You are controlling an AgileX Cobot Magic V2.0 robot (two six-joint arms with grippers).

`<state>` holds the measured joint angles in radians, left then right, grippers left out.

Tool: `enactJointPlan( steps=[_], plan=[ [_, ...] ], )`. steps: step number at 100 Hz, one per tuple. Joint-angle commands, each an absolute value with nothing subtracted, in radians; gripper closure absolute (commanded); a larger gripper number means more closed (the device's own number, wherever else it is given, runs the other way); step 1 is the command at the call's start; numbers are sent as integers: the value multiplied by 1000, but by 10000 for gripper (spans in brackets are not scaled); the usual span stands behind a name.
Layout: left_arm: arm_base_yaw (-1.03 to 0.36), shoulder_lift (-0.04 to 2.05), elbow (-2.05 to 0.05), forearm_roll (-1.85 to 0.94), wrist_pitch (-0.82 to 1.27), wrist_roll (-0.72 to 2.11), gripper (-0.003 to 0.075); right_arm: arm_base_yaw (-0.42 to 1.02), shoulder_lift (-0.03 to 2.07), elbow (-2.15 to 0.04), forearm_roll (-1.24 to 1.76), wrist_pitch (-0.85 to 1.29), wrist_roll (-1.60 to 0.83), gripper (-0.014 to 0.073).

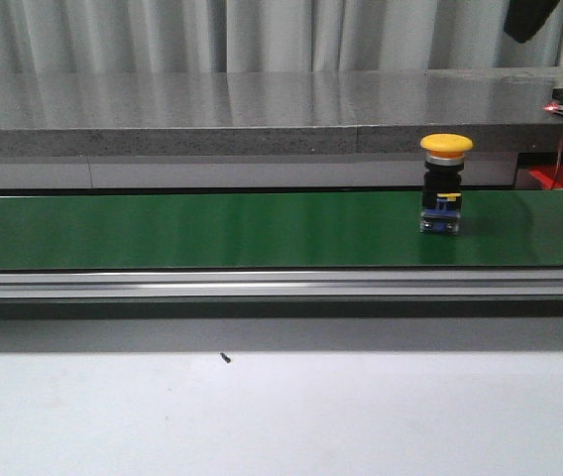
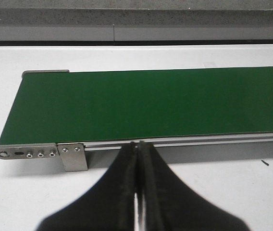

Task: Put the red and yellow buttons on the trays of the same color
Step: 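Move the right gripper down onto the yellow button on the belt and grasp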

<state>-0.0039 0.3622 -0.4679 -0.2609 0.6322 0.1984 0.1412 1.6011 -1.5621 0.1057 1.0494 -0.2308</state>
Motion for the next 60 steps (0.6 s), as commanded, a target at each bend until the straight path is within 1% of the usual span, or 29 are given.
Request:
enactJointPlan(
  steps=[1,39,60],
  plan=[
    [-14,368,-494,-280,567,198,740,163,1552,-1570,137,1029,-254,75],
    [-14,368,-494,-280,566,198,740,175,1552,-1418,248,919,-232,75],
    [-14,368,-494,-280,566,198,740,175,1575,-1393,273,858,-180,75]
  ],
)
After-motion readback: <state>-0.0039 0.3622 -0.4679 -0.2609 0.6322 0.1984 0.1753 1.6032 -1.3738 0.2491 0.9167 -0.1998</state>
